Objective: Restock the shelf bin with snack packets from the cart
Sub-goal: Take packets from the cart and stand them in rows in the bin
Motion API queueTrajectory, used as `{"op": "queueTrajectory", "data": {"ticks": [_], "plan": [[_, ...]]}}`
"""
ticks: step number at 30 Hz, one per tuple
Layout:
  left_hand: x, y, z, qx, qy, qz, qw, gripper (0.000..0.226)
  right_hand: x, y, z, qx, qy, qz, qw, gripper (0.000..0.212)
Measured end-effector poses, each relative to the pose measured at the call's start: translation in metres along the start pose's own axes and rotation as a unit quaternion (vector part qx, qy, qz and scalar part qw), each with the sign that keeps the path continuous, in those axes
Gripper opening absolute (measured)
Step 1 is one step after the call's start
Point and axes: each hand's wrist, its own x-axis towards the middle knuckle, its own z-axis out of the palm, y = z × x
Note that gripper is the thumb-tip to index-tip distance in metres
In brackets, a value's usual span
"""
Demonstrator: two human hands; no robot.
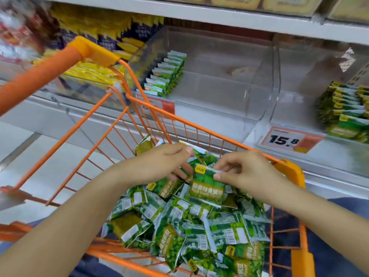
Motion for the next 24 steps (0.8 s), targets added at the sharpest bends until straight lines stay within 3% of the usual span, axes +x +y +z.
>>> {"op": "queueTrajectory", "data": {"ticks": [4, 6, 8, 11, 14, 16, 18, 20, 24], "plan": [[-0.005, 0.011, 0.009, -0.038, -0.084, 0.051, 0.994, 0.028, -0.002, 0.004, -0.023, 0.133, 0.05, 0.021, 0.99, 0.019], [0.001, 0.018, 0.019, -0.009, -0.068, 0.103, 0.992, 0.012, -0.006, 0.004, -0.036, 0.158, 0.048, 0.019, 0.986, 0.016], [0.012, 0.028, 0.029, 0.028, -0.025, 0.145, 0.989, 0.02, -0.013, 0.001, -0.055, 0.154, 0.034, 0.005, 0.987, 0.01], [0.034, 0.057, 0.045, 0.053, 0.036, 0.197, 0.978, 0.029, -0.027, 0.002, -0.09, 0.059, 0.014, -0.008, 0.998, 0.028], [0.059, 0.092, 0.067, 0.125, 0.097, 0.248, 0.956, 0.035, -0.043, 0.011, -0.127, -0.118, 0.074, 0.006, 0.99, 0.031], [0.082, 0.106, 0.077, 0.239, 0.186, 0.279, 0.911, 0.039, -0.052, 0.021, -0.157, -0.263, 0.147, 0.04, 0.953, 0.028], [0.109, 0.105, 0.08, 0.313, 0.238, 0.297, 0.87, 0.059, -0.057, 0.036, -0.184, -0.374, 0.21, 0.098, 0.898, 0.034], [0.134, 0.096, 0.08, 0.36, 0.242, 0.281, 0.856, 0.073, -0.055, 0.057, -0.208, -0.383, 0.234, 0.158, 0.88, 0.046], [0.149, 0.081, 0.091, 0.392, 0.27, 0.28, 0.834, 0.066, -0.038, 0.108, -0.227, -0.348, 0.185, 0.211, 0.895, 0.049]]}}
